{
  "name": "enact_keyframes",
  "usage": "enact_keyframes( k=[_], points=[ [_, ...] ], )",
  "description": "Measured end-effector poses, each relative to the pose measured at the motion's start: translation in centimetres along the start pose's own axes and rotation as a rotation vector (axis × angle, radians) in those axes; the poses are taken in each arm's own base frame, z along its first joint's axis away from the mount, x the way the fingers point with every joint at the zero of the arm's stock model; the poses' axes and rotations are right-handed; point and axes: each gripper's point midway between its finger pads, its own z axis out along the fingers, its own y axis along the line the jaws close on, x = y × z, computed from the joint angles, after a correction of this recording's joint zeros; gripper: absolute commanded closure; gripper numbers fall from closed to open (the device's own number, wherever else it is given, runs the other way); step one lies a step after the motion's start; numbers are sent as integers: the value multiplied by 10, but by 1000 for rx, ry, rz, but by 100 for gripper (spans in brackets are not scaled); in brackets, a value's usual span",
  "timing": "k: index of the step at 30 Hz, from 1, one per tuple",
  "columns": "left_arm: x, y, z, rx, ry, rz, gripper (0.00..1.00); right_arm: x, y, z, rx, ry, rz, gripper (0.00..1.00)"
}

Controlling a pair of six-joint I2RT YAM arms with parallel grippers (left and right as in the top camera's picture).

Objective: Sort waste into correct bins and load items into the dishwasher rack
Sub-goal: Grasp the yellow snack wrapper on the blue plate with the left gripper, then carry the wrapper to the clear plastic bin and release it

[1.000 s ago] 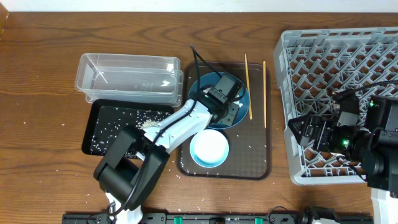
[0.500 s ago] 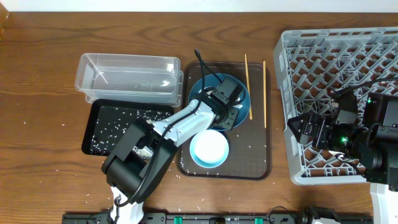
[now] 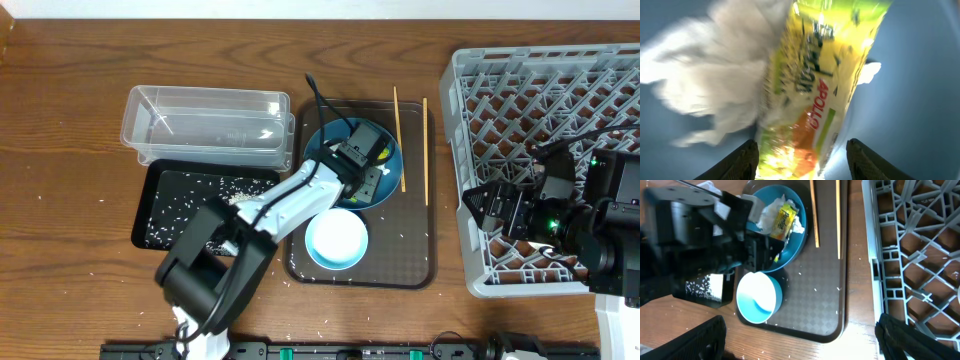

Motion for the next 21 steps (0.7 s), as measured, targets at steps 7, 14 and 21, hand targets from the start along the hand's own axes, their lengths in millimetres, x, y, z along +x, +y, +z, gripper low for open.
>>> enact_keyframes(
  k=[7,14,21],
  points=[
    [-13,6,-17,-32,-59,-14,40,-4,0,0,1,-16,-8,6],
    [15,10,23,-52,55,18,51,-4,0,0,1,-16,-8,6],
    [19,4,22,-20,76,34,94,-2,0,0,2,-9,-4,6]
  ],
)
